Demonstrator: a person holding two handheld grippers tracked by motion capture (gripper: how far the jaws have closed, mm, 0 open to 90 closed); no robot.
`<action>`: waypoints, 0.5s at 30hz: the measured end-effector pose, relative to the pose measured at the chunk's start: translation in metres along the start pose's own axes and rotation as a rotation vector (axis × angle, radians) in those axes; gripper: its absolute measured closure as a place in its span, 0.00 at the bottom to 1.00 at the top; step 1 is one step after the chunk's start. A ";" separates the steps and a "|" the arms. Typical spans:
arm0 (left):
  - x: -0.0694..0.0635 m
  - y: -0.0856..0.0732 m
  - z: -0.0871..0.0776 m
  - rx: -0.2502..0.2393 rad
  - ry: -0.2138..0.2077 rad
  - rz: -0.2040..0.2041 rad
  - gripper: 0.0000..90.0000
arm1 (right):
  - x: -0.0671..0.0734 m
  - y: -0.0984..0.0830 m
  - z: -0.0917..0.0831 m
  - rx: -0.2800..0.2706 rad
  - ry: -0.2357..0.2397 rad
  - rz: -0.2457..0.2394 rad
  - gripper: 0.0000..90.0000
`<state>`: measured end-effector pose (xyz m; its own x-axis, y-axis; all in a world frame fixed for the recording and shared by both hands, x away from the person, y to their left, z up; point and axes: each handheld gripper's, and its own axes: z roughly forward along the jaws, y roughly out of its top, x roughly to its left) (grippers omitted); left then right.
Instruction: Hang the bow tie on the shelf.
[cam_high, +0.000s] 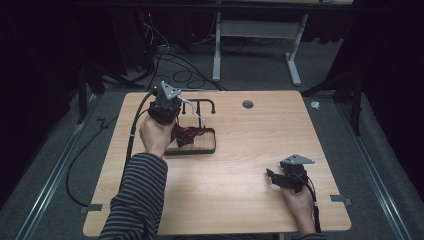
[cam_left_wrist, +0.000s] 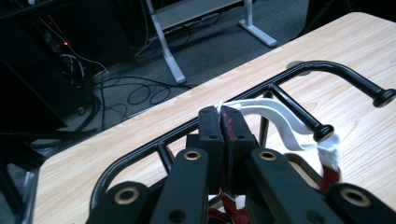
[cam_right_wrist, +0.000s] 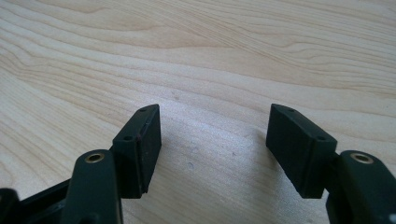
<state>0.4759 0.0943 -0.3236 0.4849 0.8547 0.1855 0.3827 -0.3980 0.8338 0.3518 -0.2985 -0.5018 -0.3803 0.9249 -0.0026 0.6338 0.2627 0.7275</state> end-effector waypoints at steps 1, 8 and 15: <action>0.000 0.000 0.001 -0.002 -0.002 -0.006 0.98 | 0.000 0.000 0.000 0.000 0.000 0.000 0.41; -0.001 0.000 0.006 -0.004 -0.014 -0.009 0.98 | 0.000 0.000 0.000 0.000 0.000 -0.002 0.41; -0.001 0.002 0.010 -0.018 -0.038 -0.027 0.98 | 0.000 0.000 0.000 0.000 -0.001 -0.002 0.41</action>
<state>0.4838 0.0894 -0.3277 0.5044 0.8516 0.1428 0.3818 -0.3683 0.8477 0.3518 -0.2983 -0.5018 -0.3811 0.9245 -0.0050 0.6328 0.2648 0.7277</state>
